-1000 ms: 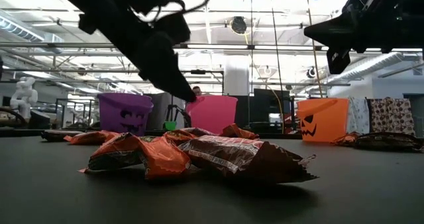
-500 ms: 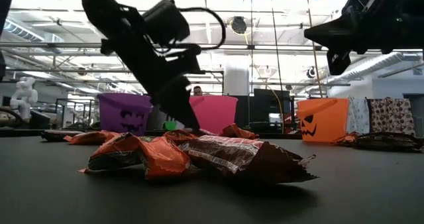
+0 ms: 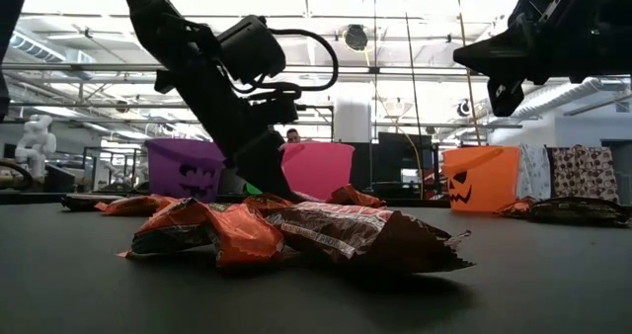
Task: Sort candy by brand, put in halloween buckets
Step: Put the brown chocolate bar into the purple bucket
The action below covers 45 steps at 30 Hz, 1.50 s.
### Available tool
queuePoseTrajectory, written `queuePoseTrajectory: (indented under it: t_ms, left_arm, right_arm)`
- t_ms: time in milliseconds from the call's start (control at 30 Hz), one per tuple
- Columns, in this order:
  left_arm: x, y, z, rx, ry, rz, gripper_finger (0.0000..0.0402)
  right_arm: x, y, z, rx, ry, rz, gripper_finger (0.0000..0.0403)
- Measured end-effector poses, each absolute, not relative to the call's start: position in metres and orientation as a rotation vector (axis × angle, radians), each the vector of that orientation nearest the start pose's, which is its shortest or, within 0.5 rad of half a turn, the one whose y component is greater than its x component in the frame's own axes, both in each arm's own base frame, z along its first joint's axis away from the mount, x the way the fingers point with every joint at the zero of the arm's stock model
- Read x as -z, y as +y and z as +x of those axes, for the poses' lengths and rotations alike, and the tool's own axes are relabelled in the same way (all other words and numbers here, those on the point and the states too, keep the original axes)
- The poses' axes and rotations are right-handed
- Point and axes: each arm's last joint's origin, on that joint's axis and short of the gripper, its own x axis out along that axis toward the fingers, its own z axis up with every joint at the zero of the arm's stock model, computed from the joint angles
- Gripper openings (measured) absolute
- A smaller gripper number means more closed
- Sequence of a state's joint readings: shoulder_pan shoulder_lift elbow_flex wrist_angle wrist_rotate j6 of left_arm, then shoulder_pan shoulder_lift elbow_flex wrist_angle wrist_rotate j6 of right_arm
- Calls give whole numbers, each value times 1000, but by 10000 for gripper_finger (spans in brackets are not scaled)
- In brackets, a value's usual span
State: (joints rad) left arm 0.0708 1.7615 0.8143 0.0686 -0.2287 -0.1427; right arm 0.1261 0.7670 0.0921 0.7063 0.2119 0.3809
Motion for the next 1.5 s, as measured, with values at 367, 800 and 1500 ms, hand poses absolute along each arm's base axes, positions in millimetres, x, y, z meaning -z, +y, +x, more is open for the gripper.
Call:
queuePoseTrajectory:
  t_ms: [367,800,1500]
  left_arm:
    - [-125,29,322,-344,856,-69,189]
    - [-125,29,322,-345,856,-70,121]
    - [-256,35,247,-626,832,95,106]
  right_arm:
    - [-183,13,154,79,-47,386,0]
    - [-183,13,154,79,-46,386,0]
    - [-182,13,154,82,-30,386,0]
